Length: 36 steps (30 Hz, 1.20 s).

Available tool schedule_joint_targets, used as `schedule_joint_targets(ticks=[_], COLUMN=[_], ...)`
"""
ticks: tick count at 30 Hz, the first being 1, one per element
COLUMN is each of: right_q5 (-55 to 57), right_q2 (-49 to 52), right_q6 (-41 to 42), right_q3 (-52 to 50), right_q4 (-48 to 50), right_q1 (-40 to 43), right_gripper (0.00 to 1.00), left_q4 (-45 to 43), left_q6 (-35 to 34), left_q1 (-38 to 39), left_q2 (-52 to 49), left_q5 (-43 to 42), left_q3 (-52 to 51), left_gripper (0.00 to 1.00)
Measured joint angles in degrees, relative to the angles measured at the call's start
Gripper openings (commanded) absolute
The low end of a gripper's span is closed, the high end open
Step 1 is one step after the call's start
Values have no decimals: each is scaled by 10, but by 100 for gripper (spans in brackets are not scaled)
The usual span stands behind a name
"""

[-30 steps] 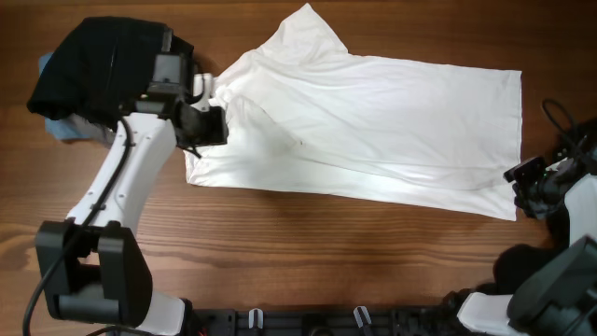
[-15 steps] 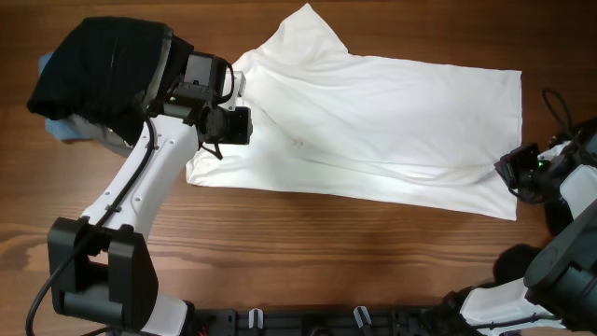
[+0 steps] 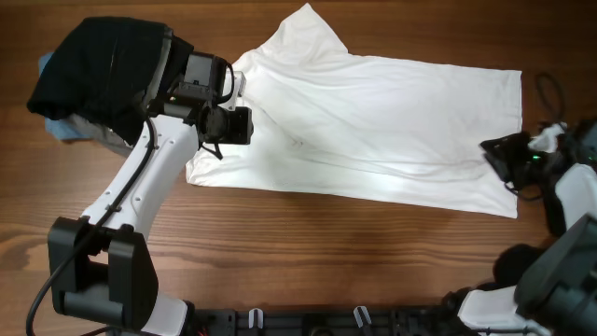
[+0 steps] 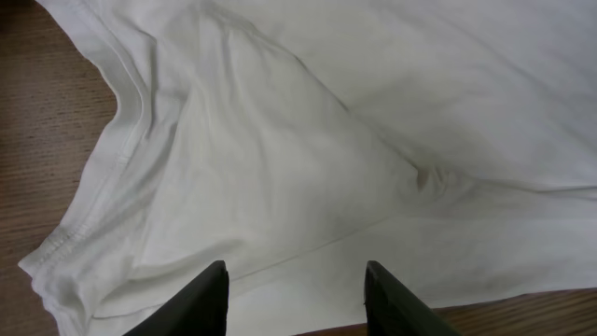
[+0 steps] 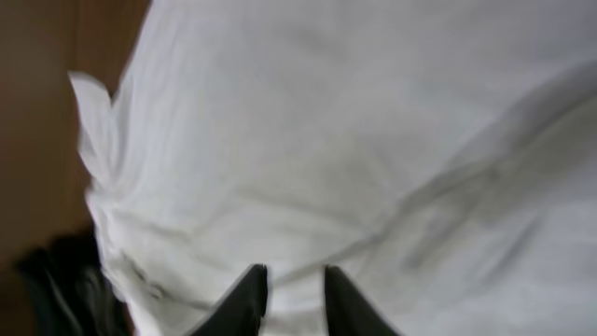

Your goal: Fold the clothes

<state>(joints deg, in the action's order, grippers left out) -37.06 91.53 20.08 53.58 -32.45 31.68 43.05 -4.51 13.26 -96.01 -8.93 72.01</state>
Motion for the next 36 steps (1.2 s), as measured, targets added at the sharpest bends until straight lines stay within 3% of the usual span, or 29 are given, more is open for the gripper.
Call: schedule_joint_targets(ticks=[3,5,8,10,13,17,22,29,36], right_q5=[28,67,121,144,152,182,233,257,258], right_q2=[-20,-18,-1,20,45,50,50,50,50], right_q6=[-31,-41,-46,-47,-74,-122,-142,-166,-162], right_q3=[2,-2,-14,-20,-21,-23,-23,-23,-23], right_q4=[-64,-67,-56,-40,-22,-15,14,15,57], right_q1=[-98,-162,-247,-273,-293,-329,-362,-364,-364], right_gripper=[13,21,22,17,35,36,32,4,4], left_q4=[-3,-7,-5,-2,0,0,0,-3,-9], left_q6=[0,0,0,0,0,4,4,4,4], left_q1=[0,0,0,0,0,0,0,0,0], left_q2=[0,0,0,0,0,0,0,0,0], left_q5=[0,0,0,0,0,0,0,0,0], left_q3=[0,0,0,0,0,0,0,0,0], left_gripper=[46,46,46,46,47,47,47,49,50])
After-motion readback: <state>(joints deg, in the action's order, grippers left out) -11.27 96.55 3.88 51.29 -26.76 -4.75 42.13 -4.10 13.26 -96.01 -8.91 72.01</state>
